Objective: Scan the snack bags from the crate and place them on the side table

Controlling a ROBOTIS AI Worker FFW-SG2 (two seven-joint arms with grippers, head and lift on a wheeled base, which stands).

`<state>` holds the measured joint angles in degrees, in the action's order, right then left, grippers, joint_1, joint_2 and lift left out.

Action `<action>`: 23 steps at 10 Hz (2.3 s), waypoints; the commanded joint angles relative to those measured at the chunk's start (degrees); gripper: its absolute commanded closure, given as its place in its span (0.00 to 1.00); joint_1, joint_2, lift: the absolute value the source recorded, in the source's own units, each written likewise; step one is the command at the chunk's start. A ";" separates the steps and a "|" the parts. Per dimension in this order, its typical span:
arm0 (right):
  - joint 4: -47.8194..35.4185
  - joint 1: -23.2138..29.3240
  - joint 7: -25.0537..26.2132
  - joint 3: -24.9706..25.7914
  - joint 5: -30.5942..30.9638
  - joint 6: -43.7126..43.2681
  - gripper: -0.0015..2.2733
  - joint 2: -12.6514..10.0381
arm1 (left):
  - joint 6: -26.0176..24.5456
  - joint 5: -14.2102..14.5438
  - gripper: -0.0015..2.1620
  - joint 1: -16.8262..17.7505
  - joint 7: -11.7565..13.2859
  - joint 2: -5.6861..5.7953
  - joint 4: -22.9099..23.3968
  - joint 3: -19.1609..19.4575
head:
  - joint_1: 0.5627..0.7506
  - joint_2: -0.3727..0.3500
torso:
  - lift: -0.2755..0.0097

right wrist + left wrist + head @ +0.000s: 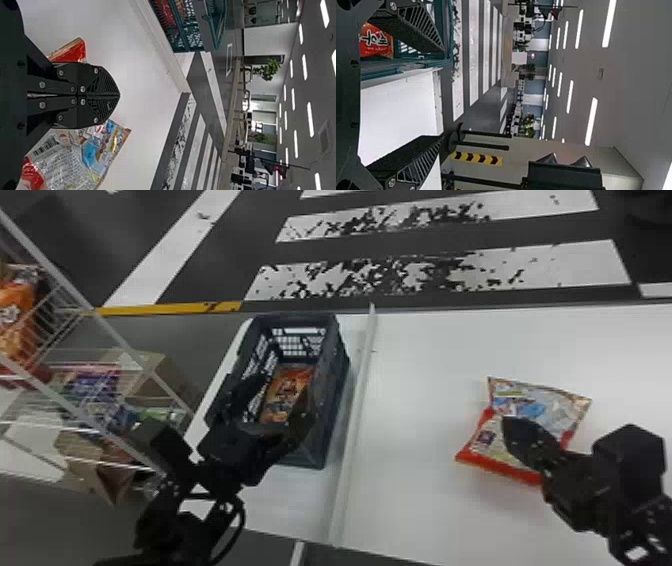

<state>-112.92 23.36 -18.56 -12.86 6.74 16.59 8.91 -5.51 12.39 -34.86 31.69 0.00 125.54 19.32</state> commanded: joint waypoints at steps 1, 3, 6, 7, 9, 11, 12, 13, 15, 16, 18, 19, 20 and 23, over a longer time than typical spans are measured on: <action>1.30 -2.35 1.25 1.26 0.46 0.07 0.94 -0.12 | -1.13 -0.09 0.05 0.67 0.03 -0.15 -0.03 -0.07 | 0.70 0.91 | 0.64; 5.95 -5.34 2.74 2.76 1.52 -0.11 0.94 -0.30 | -3.59 -0.18 0.05 1.91 0.39 -0.15 -0.21 -0.34 | 0.70 0.85 | 0.64; 13.95 -8.86 2.39 2.23 2.13 -0.28 0.94 -0.39 | -3.59 -0.18 0.05 2.08 0.47 -0.15 -0.38 -0.43 | 0.70 0.78 | 0.64; 15.71 -9.47 2.30 1.35 2.66 -0.46 0.94 -0.47 | -3.59 -0.18 0.05 2.08 0.65 -0.15 -0.38 -0.51 | 0.70 0.78 | 0.64; 17.82 -10.17 2.13 -0.05 3.80 -0.46 0.94 -0.65 | -3.59 -0.18 0.06 1.99 1.00 -0.15 -0.47 -0.34 | 0.70 0.79 | 0.64; 19.14 -10.26 2.30 -0.58 5.12 -0.64 0.94 -0.74 | -3.59 0.00 0.06 1.82 1.27 -0.15 -0.47 0.01 | 0.70 0.81 | 0.64; 18.79 -9.91 2.04 -0.49 6.00 -0.64 0.94 -0.65 | -3.59 0.00 0.06 1.82 1.27 -0.15 -0.56 0.10 | 0.70 0.81 | 0.64; 17.38 -9.21 1.60 0.21 6.53 -0.64 0.94 -0.39 | -3.59 0.44 0.06 1.82 1.27 -0.15 -0.73 0.19 | 0.70 0.82 | 0.64; 10.79 -6.04 0.90 2.23 6.09 -0.64 0.94 -0.12 | -3.59 0.53 0.06 1.82 1.27 -0.15 -0.82 0.19 | 0.70 0.81 | 0.64; 7.71 -4.99 0.90 2.58 5.39 -0.81 0.94 -0.12 | -3.59 0.53 0.06 1.82 1.35 -0.15 -0.82 0.01 | 0.70 0.80 | 0.64; 6.66 -5.78 1.16 2.32 5.30 -1.16 0.94 -0.47 | -3.59 0.53 0.06 1.64 1.44 -0.15 -0.73 0.01 | 0.70 0.80 | 0.64; 8.77 -7.98 1.33 1.70 5.47 -0.81 0.94 -0.56 | -3.59 0.53 0.06 1.47 1.53 -0.15 -0.65 0.10 | 0.70 0.80 | 0.64; 12.02 -10.61 1.33 1.53 5.74 -0.64 0.94 -0.56 | -3.59 0.61 0.06 1.29 1.62 -0.15 -0.47 0.37 | 0.70 0.80 | 0.64; 19.93 -16.33 1.16 1.35 5.82 0.24 0.94 -0.65 | -3.59 1.14 0.06 0.94 1.97 -0.15 -0.21 1.51 | 0.70 0.79 | 0.64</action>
<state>-94.48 8.12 -17.38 -11.51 12.53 16.76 8.26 -9.10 13.52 -33.83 33.66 0.00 125.23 20.71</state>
